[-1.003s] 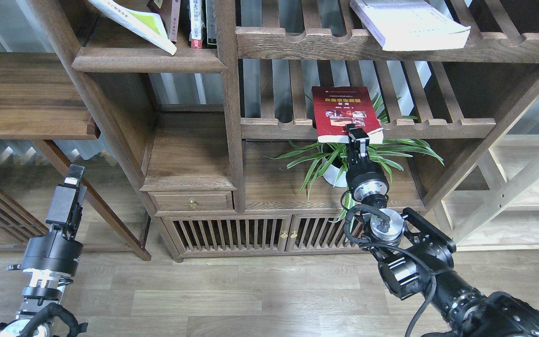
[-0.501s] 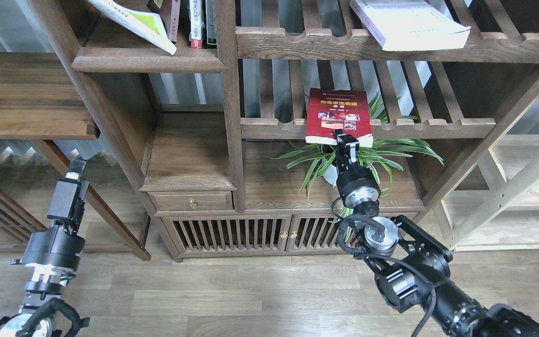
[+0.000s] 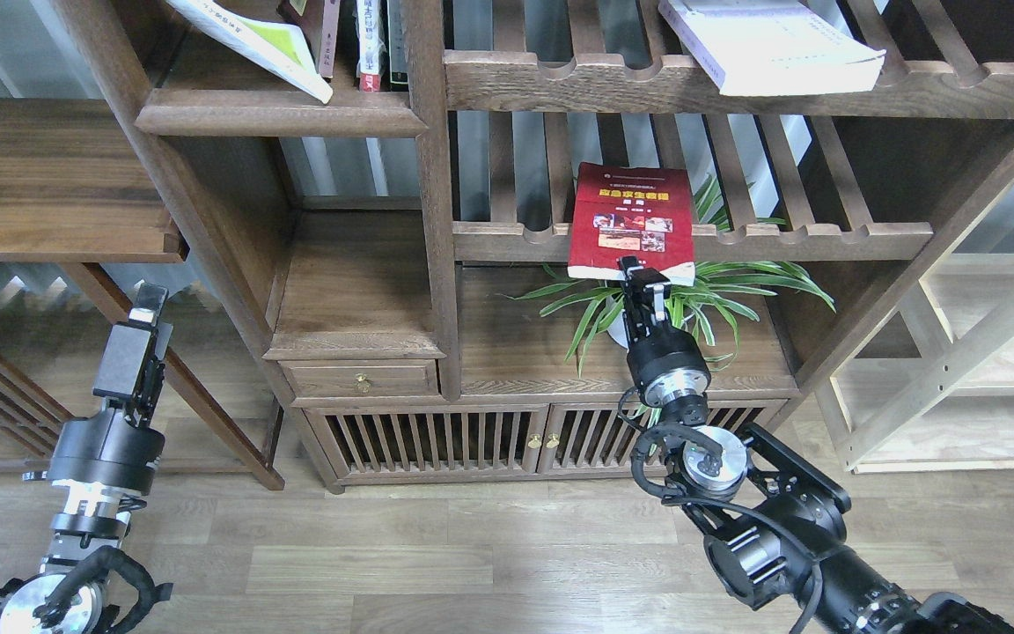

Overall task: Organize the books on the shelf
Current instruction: 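Pull the red book off the shelf with the right gripper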

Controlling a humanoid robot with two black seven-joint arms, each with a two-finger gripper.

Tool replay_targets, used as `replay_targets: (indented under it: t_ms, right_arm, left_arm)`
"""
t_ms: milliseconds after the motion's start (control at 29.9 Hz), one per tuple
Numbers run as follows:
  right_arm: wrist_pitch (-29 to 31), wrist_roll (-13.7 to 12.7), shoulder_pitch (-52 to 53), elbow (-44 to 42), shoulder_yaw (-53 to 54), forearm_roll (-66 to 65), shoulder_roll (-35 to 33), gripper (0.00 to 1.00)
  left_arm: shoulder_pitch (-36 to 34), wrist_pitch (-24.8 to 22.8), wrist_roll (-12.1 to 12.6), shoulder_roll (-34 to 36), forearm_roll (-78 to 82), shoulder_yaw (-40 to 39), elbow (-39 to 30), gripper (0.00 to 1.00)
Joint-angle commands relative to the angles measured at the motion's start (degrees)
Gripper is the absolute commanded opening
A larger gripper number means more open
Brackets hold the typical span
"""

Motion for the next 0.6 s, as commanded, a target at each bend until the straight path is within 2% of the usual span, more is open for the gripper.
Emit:
replay_targets:
  t_ms: [0,134,234,568]
  right_arm:
    - [-0.1,0.0,0.4,-0.5,0.0,-0.1,0.0,0.36]
    - [-0.5,-0.2,0.6,-1.0,0.0,-0.3,0.0,0.54]
    - [-0.6,-0.2,1.1,-1.2,-0.1,-0.3,0.0,0.6]
    - [-0.6,-0.2,4.7,-6.9,0.0,-0.2,0.0,0.63]
  left_arm:
    - [0.4,0.0,0.1,-0.1,0.1,0.6,0.0,0.99]
    - [0.4,0.0,0.1,-0.1,0.1,1.1,0.0,0.99]
    - [0.5,0.0,0.1,-0.1,0.1,1.1,-0.1,0.99]
    - [2.2,0.0,0.1,0.2,0.1,0.4,-0.6,0.99]
